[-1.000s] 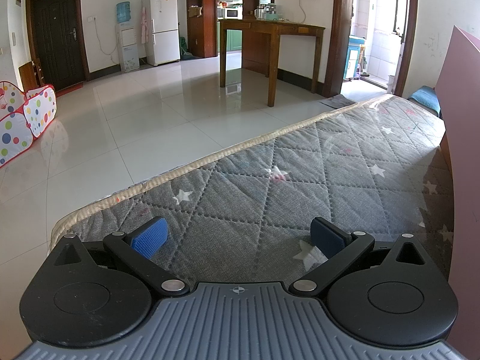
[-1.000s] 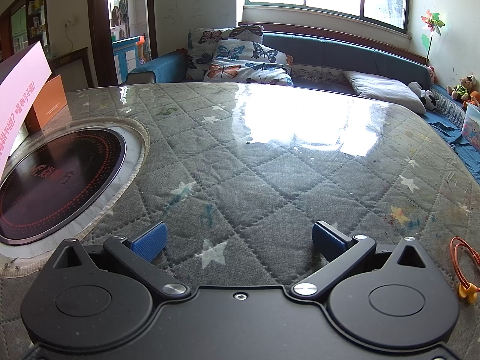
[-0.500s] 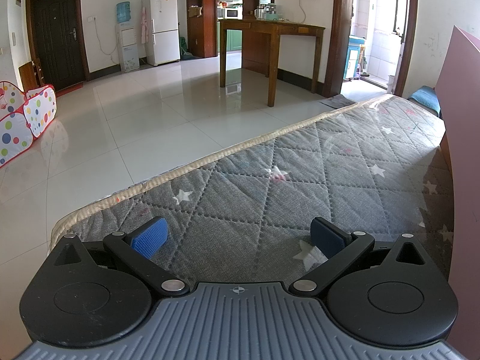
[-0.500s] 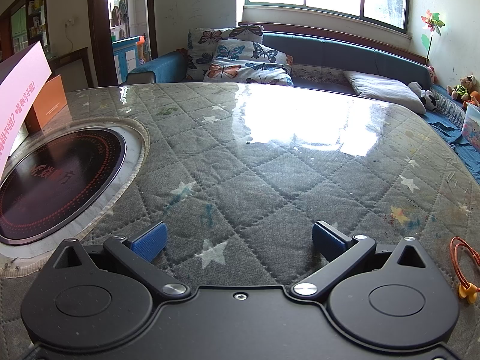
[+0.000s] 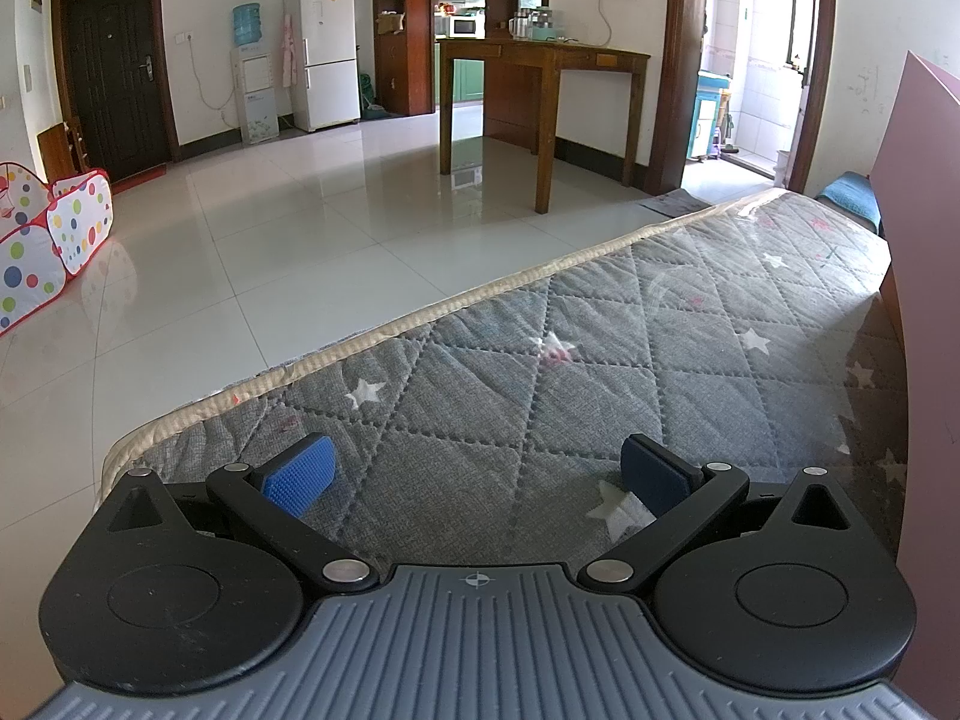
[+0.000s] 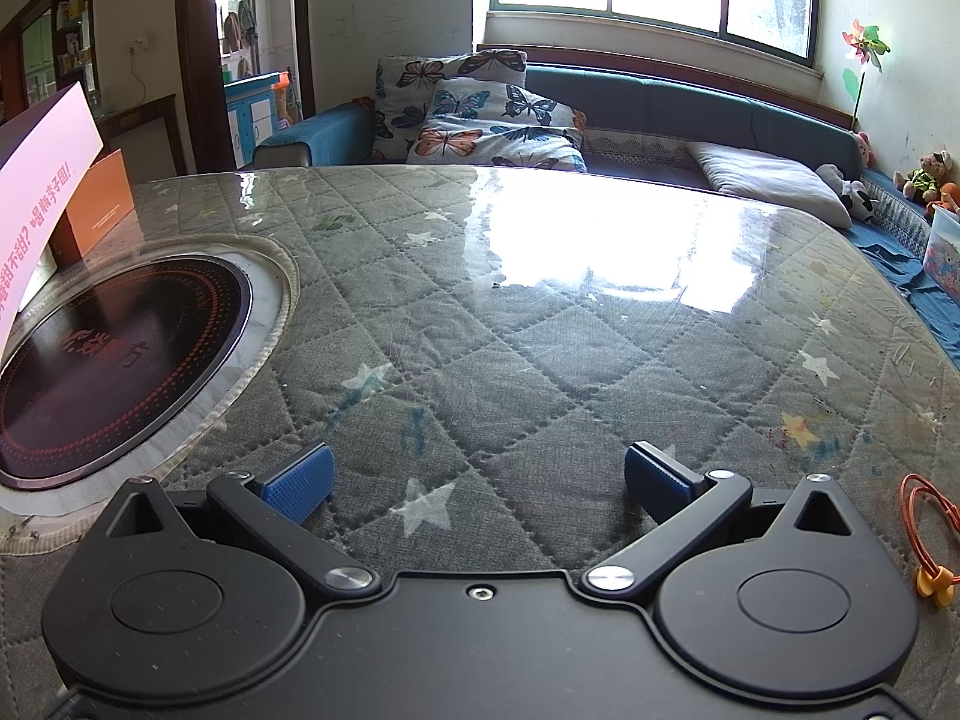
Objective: Fold shopping bag
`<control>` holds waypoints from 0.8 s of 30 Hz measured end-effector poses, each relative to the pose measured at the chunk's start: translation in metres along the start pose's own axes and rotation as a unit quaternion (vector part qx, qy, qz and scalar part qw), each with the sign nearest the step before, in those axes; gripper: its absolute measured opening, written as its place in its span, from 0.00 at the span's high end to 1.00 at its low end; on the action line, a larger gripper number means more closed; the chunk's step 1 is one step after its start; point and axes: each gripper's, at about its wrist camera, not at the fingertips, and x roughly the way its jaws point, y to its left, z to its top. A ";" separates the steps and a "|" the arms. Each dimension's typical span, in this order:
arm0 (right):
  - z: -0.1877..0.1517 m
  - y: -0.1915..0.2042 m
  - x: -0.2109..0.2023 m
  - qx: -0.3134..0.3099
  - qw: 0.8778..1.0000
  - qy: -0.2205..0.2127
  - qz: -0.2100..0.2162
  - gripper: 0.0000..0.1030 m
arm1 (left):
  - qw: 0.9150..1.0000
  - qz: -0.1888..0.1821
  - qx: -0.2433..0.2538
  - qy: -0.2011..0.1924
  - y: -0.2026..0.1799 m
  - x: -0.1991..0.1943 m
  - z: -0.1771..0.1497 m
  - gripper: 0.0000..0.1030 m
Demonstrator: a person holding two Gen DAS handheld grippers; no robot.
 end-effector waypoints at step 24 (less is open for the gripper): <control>0.000 0.000 0.000 0.000 1.000 0.000 0.000 0.00 | 1.000 0.000 0.000 0.000 0.000 0.000 0.000 0.00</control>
